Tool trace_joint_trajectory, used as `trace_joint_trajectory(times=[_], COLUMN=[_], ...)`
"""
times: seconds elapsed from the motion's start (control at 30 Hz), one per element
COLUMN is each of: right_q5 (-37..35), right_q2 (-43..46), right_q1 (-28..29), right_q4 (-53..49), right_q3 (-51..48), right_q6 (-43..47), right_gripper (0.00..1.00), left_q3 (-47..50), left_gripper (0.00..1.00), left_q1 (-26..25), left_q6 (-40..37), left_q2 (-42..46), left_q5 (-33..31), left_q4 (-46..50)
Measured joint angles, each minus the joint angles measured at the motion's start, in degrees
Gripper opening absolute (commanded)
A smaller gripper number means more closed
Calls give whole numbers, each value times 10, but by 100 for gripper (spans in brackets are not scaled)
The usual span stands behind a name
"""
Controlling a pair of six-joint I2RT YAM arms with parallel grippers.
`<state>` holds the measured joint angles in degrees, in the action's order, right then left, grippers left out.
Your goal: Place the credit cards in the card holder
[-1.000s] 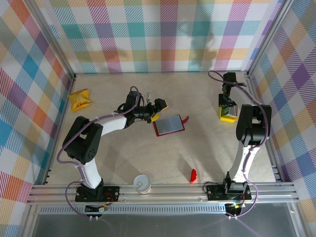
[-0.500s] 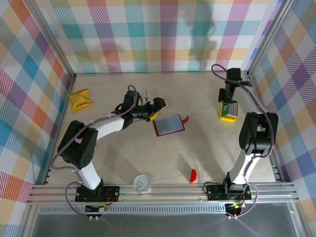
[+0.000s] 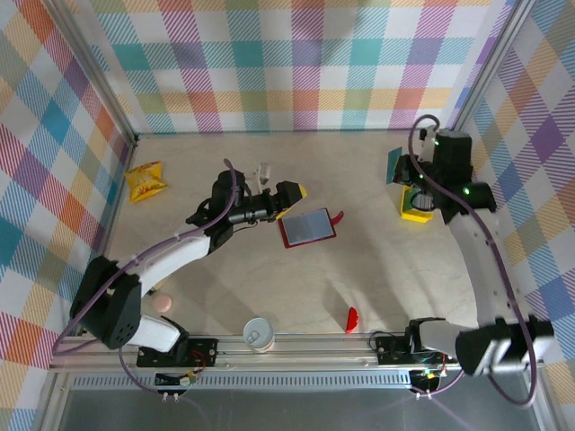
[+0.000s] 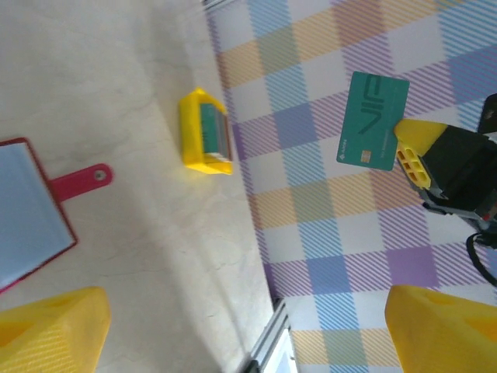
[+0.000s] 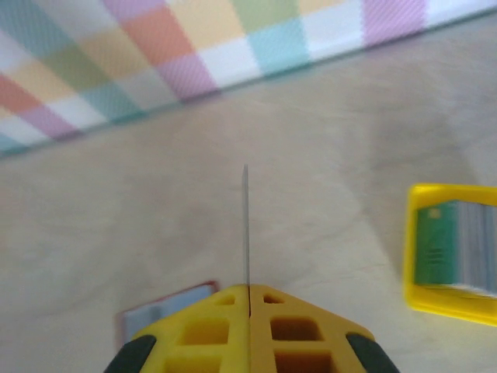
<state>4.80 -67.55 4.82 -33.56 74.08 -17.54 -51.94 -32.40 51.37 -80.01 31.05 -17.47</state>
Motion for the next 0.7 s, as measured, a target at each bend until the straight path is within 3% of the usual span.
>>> trace_joint_trajectory(times=[0.13,0.37,0.7], right_q5=[98,235,317], right_q2=[66,76,76], right_q1=[0,19,100], right_q4=[59,150,311], right_q3=[-49,-82,-130], right_q6=[-77,-212,-374], right_gripper=[0,0,0], left_q3=[23,73,82], left_gripper=[90,90,85], left_q1=[-18,-35,-36], left_q6=[-2,13,113], left_q2=[82,177,182], left_q5=[-32,-71,-71], left_q4=[12,8,-87])
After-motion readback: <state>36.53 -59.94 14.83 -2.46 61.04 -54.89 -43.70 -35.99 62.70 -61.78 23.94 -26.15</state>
